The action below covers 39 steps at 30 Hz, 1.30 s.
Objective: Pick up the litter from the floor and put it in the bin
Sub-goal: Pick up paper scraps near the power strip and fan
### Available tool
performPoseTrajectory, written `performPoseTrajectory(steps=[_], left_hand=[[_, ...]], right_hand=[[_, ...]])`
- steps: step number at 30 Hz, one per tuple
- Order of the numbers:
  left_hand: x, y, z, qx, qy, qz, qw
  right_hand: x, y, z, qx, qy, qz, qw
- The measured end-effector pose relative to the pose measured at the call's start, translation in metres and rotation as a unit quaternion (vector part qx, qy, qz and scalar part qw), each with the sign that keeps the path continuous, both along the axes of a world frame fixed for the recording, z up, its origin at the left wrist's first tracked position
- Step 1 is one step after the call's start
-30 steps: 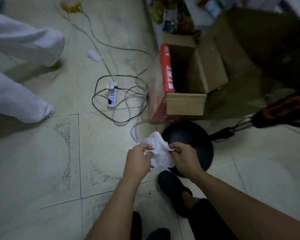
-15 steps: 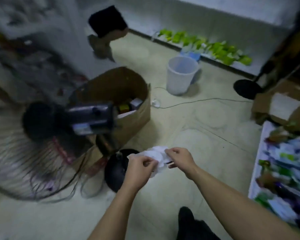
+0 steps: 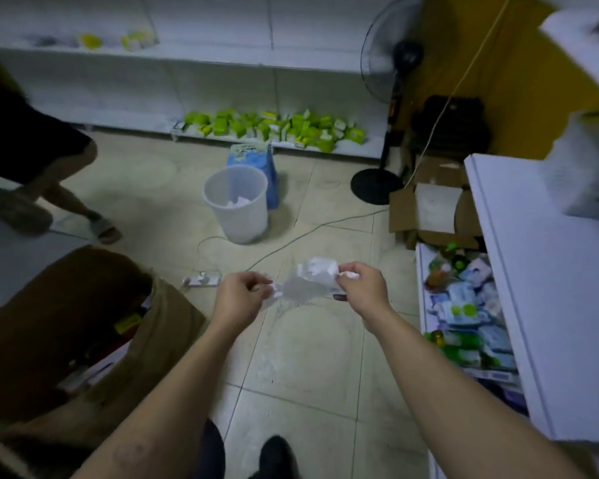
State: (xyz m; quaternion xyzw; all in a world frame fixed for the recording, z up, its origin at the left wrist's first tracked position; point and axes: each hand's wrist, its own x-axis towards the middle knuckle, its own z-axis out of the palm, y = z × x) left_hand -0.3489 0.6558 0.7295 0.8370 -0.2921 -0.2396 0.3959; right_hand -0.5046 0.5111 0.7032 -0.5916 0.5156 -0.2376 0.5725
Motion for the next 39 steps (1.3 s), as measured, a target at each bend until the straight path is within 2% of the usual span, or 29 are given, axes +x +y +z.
performPoseTrajectory(steps=[5,10,16,21,28,34,39], left_hand=[[0.085,-0.08,-0.009,0.0,-0.035,0.0,0.999],[0.192,-0.172,-0.025,-0.022,-0.022,0.008,0.999],[0.302,-0.257,-0.02,-0.005,0.018,0.014,1.0],[0.391,-0.324,-0.024,0.011,-0.014,0.049,0.999],[0.527,-0.433,-0.096,0.075,-0.028,0.131,0.988],[0.624,-0.502,-0.176,0.139,0.02,0.159,0.977],[0.71,-0.538,-0.265,0.181,0.058,0.165,0.968]], right_hand=[[0.066,-0.088,0.003,-0.012,-0.008,-0.029,0.999],[0.175,-0.185,0.005,-0.029,0.001,-0.025,0.999],[0.29,-0.272,0.001,-0.012,0.021,-0.01,1.0],[0.39,-0.338,-0.011,0.004,0.028,0.002,1.0],[0.547,-0.456,-0.095,0.028,0.077,0.048,0.996],[0.675,-0.518,-0.174,0.096,0.146,0.127,0.976],[0.768,-0.553,-0.256,0.098,0.195,0.166,0.962]])
